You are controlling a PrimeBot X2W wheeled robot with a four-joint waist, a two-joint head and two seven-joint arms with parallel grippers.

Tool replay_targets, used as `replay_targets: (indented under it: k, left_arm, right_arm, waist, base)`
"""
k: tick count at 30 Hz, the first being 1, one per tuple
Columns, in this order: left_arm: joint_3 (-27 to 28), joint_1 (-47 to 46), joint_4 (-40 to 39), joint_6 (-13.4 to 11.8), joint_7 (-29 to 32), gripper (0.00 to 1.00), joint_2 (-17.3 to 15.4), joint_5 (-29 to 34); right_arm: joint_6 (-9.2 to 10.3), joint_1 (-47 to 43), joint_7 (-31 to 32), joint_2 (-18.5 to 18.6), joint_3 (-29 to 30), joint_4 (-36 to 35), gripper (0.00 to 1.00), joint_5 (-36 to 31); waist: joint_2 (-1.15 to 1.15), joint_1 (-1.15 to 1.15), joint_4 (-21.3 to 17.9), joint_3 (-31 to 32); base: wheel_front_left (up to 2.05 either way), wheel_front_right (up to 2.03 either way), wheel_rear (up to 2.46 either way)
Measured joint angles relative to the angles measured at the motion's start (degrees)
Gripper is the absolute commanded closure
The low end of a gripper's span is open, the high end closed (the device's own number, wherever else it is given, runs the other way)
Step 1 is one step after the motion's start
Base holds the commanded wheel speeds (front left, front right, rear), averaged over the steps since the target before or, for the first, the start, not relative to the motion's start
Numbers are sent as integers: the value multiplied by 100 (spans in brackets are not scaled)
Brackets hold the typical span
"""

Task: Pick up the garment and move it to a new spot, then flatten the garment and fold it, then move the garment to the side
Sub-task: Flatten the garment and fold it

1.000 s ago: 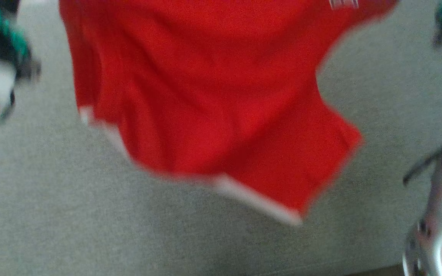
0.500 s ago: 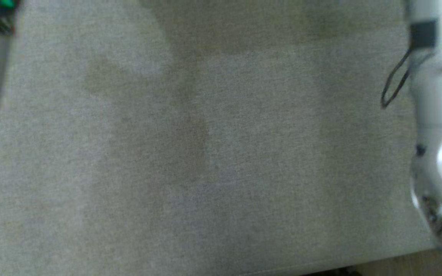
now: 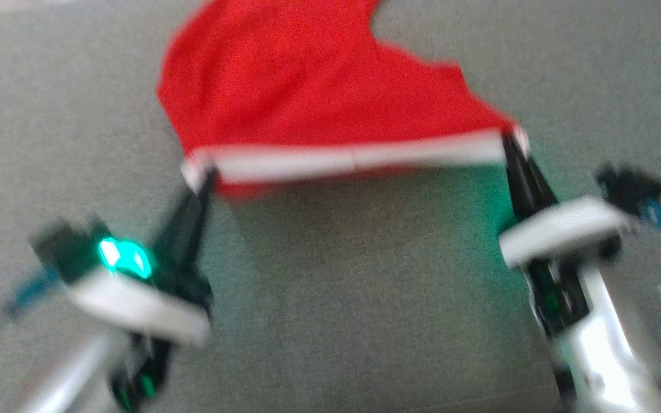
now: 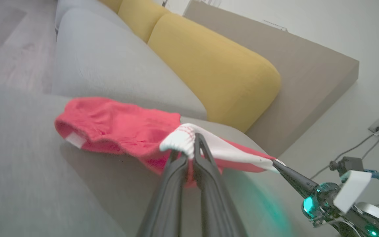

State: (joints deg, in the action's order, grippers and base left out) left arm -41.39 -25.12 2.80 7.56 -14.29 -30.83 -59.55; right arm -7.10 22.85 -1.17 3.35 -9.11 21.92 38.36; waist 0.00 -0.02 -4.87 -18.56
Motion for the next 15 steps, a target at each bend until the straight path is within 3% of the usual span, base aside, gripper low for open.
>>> replay_targets:
  k: [5,9,15]
  left_arm:
    - [19,1923,-648,-113,2,100,276,218]
    - [-102,2663,-927,-232,3,100,309,420]
    - [-97,2762,-1091,-192,2,100,444,271]
  right_arm:
    - [0,-2137,940,-36,916,-1783,100,-537]
    - [0,-3677,1800,-110,1451,-3335,100,-659]
    - [-1,-4089,2421,-113,1724,-4321,100,-448]
  waist:
    - [0,-1,150,473]
    - [0,0,448,653]
    - [0,1,805,696]
  base:
    - [0,0,0]
    - [0,0,0]
    - [0,0,0]
